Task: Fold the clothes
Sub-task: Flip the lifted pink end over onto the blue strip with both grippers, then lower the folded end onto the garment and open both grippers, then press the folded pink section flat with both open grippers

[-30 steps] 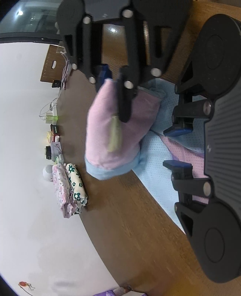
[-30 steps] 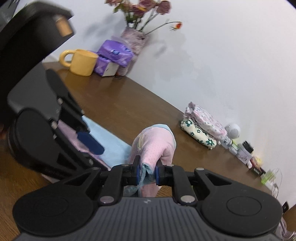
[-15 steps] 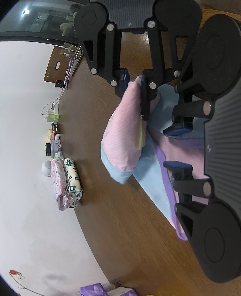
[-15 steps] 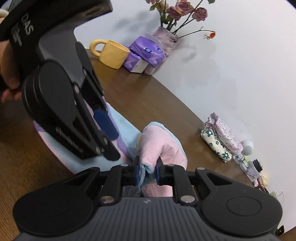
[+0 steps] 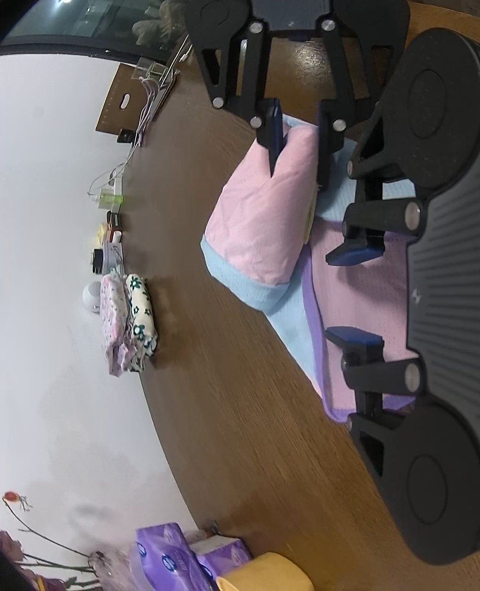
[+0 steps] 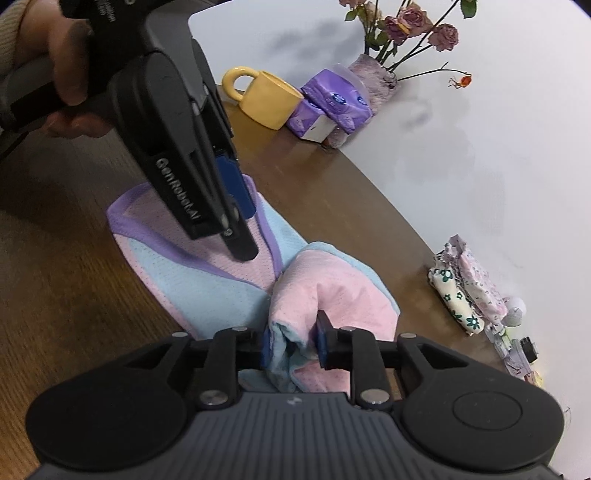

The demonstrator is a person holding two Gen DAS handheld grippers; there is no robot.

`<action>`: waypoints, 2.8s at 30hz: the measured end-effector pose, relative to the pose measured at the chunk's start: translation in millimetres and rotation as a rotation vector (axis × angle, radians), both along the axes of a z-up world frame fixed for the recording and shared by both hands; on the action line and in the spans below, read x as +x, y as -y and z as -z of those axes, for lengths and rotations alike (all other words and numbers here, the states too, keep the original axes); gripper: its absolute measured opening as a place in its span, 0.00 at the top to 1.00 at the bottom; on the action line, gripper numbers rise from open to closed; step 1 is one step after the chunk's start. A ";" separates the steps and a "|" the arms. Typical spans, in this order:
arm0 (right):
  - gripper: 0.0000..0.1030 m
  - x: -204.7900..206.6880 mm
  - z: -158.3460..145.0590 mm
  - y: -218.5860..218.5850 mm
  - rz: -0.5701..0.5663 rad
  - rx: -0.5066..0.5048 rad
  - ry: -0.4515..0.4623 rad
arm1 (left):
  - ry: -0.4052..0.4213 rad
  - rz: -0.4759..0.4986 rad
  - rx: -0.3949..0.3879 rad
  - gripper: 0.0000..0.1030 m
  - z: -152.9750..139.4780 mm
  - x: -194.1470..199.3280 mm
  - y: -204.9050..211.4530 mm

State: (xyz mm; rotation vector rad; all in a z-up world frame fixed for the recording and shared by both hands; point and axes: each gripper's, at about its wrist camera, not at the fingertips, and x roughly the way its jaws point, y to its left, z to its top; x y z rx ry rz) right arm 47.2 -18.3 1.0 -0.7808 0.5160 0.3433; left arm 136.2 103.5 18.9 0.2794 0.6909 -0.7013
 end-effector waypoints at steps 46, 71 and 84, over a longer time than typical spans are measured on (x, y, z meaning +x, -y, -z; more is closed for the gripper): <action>0.90 -10.7 -7.7 147.1 0.155 0.714 -0.167 | 0.470 -0.040 0.406 0.85 22.9 -133.3 120.5; 0.73 -2.6 -39.4 141.9 0.101 0.731 -0.122 | 0.337 -0.101 0.196 0.79 -31.6 -83.1 103.5; 0.77 37.2 -19.5 126.1 0.121 0.668 -0.225 | 0.150 -0.053 0.120 0.81 -17.4 -32.5 92.0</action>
